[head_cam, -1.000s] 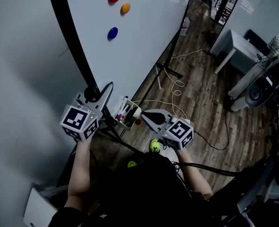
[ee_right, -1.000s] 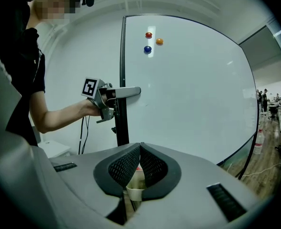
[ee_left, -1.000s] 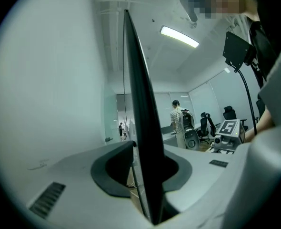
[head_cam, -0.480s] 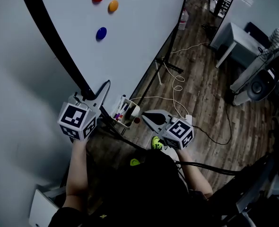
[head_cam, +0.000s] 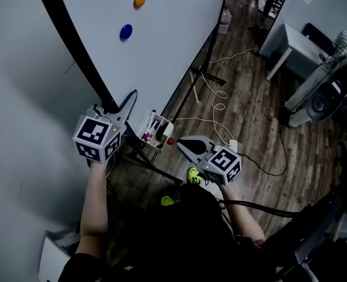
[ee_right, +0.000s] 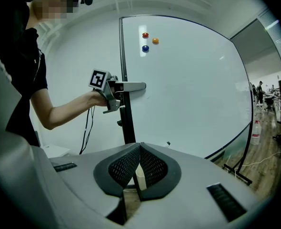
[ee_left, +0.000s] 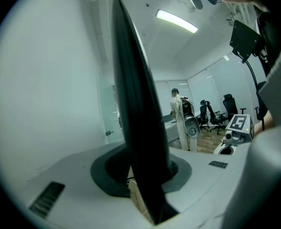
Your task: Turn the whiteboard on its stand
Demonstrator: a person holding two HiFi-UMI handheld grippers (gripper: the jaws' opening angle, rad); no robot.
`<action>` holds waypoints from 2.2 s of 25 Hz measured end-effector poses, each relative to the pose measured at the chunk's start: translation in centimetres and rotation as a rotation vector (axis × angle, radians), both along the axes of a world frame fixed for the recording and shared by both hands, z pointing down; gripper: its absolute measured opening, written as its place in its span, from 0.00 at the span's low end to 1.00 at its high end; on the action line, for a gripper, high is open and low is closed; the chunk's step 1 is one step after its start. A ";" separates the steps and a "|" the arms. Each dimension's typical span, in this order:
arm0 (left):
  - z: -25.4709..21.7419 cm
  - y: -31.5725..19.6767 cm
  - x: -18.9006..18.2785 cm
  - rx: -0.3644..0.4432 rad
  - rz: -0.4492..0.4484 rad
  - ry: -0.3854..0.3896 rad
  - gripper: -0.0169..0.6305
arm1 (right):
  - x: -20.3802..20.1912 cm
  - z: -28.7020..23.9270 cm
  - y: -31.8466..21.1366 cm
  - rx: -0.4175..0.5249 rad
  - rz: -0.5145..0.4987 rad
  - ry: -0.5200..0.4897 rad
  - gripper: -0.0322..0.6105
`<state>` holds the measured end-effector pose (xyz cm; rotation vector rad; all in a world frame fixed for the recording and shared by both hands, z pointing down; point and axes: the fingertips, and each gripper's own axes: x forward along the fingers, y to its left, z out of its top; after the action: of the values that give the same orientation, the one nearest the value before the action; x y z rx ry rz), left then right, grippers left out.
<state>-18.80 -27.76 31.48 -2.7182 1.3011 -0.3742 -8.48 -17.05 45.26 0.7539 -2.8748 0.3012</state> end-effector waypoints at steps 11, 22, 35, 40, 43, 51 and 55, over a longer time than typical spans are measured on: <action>1.6 0.1 -0.3 0.013 -0.008 0.021 0.18 | 0.4 2.0 2.8 0.002 0.030 0.023 0.06; 2.1 -2.9 1.4 0.017 -0.006 0.034 0.19 | 2.8 2.8 2.4 -0.008 0.065 0.037 0.06; 1.3 -11.3 5.5 0.005 0.002 0.031 0.19 | 7.3 1.9 -3.8 -0.024 0.104 0.037 0.06; 1.3 -13.6 6.0 0.001 -0.001 0.035 0.19 | 8.1 2.0 -4.9 -0.031 0.110 0.044 0.06; 1.4 -15.4 6.1 0.000 -0.001 0.039 0.19 | 8.7 2.2 -6.1 -0.036 0.124 0.049 0.06; 1.4 -16.9 6.7 0.001 0.007 0.039 0.19 | 9.4 2.3 -7.0 -0.043 0.124 0.049 0.06; 1.7 -16.2 6.7 0.007 0.044 0.038 0.22 | 9.4 2.8 -6.7 -0.047 0.121 0.046 0.06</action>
<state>-12.15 -43.93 33.16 -2.7563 1.2464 -0.3152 0.92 -23.78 48.05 0.9154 -2.7745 0.3606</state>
